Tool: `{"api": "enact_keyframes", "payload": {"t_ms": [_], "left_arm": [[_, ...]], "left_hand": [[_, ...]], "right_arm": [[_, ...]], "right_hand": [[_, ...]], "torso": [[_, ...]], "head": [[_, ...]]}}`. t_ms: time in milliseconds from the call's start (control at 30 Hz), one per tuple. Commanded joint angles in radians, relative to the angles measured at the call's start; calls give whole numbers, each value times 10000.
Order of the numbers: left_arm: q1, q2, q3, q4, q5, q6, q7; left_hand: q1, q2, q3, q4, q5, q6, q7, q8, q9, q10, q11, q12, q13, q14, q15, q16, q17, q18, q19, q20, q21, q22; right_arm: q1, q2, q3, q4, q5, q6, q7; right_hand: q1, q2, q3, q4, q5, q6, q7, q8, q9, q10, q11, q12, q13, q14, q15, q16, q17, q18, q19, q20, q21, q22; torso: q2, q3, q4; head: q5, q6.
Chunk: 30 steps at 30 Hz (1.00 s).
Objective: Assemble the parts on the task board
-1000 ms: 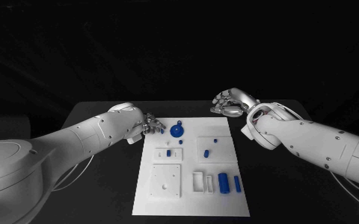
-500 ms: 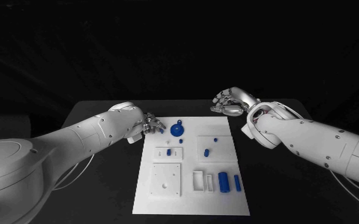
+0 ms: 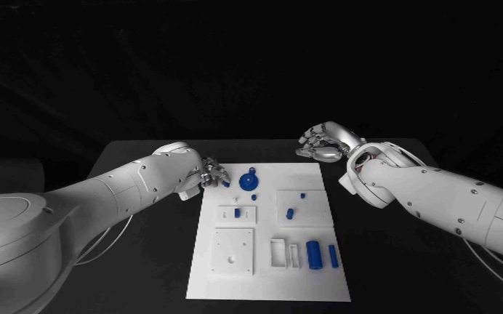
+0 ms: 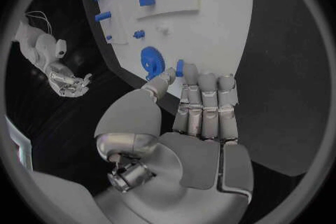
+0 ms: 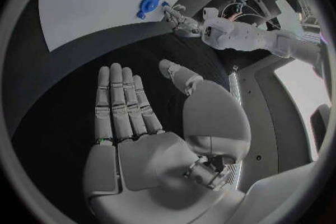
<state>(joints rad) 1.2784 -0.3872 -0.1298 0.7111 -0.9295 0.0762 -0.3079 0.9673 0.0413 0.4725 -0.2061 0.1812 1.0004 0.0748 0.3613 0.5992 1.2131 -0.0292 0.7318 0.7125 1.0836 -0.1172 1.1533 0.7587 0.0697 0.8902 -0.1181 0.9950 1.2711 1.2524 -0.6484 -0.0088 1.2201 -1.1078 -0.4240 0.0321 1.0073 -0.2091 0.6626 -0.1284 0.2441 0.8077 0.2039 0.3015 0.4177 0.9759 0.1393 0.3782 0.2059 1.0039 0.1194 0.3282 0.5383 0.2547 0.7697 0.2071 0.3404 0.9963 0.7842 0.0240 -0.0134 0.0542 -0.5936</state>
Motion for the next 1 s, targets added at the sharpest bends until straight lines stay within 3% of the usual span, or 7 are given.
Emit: {"api": "enact_keyframes", "payload": {"t_ms": [33, 133, 167, 200, 500, 867, 1000], "left_arm": [[-36, -4, -13, 43, 110, -24, 73], [-36, -50, -12, 92, 163, -382, 158], [-36, -73, -12, 119, 204, -453, 169], [-36, -116, -12, 169, 306, -527, 170], [-36, -464, -11, 736, 467, -1070, 189], [-23, -1762, -12, 2867, 280, -2767, 208], [-22, -2299, -27, 3699, -12, -3387, 118]], "left_hand": [[23, 205, 102, -236, 239, 184, -4, 158, 110, 148, -54, 10, -18, 133, -59, 89, 29, -98, 132, -962, 30, 46], [-68, 269, 198, -468, 459, 338, -67, 243, 169, 334, -99, 23, -45, 252, -95, 166, 51, -86, 248, -997, 86, 106], [-92, 267, 236, -533, 611, 390, -86, 272, 194, 398, -115, 21, -57, 293, -106, 186, 54, -82, 288, -1008, 101, 123], [-128, 244, 294, -638, 995, 511, -136, 345, 256, 559, -163, 45, -66, 417, -144, 252, 73, -66, 401, -1039, 160, 162], [-196, 202, 387, -785, 1328, 724, -243, 482, 441, 893, -271, 57, -94, 680, -243, 367, 107, -24, 634, -1119, 276, 254], [-235, -188, 418, -796, 2353, 1150, -443, 677, 782, 1475, -467, 139, -57, 1154, -444, 590, 211, 58, 1056, -1277, 518, 411], [-128, -374, 449, -789, 2452, 1289, -492, 678, 854, 1777, -506, 107, -72, 1379, -491, 627, 232, 99, 1248, -1337, 600, 434]], "right_arm": [[1, 3, 5, 2, 25, 44, 113], [1, -13, 5, 13, 31, 35, 120], [1, -20, 5, 13, 33, 34, 120], [1, -25, 5, 12, 39, 32, 120], [1, -63, 5, 14, 109, 10, 141], [1, -212, 5, 73, 138, -10, 143], [1, -264, 4, 73, 141, 77, 132]], "right_hand": [[-12, 34, -75, -2, 54, -67, -1, 42, -16, 80, -16, -40, -12, -69, 28, -53, -18, -76, -85, -6, -41, 14], [-12, 33, -78, 0, 60, -68, 0, 42, -18, 83, -15, -47, -25, -72, 29, -55, -23, -75, -89, -4, -45, 15], [-12, 32, -79, 0, 62, -68, 0, 43, -18, 83, -15, -49, -29, -73, 30, -55, -25, -74, -91, -3, -46, 16], [-13, 31, -81, 0, 64, -69, 0, 42, -19, 84, -14, -51, -33, -74, 30, -56, -26, -74, -92, -3, -48, 16], [-20, 22, -93, 7, 79, -72, 1, 44, -24, 92, -11, -68, -69, -80, 35, -59, -41, -72, -103, 5, -58, 19], [-30, 9, -114, 21, 136, -74, 2, 48, -34, 114, -8, -97, -142, -86, 39, -61, -69, -70, -141, 21, -93, 20], [-23, -2, -123, 21, 199, -77, 2, 51, -42, 116, -2, -124, -196, -104, 47, -69, -92, -65, -161, 30, -113, 22]], "torso": [[3, 2, -1], [-7, 4, -4], [-7, 4, -4], [-9, 6, 2], [-4, 9, 3], [-31, 5, 47], [-53, 0, 88]], "head": [[12, -10], [17, -23], [19, -22], [20, -26], [38, -17], [75, -38], [78, -69]]}}
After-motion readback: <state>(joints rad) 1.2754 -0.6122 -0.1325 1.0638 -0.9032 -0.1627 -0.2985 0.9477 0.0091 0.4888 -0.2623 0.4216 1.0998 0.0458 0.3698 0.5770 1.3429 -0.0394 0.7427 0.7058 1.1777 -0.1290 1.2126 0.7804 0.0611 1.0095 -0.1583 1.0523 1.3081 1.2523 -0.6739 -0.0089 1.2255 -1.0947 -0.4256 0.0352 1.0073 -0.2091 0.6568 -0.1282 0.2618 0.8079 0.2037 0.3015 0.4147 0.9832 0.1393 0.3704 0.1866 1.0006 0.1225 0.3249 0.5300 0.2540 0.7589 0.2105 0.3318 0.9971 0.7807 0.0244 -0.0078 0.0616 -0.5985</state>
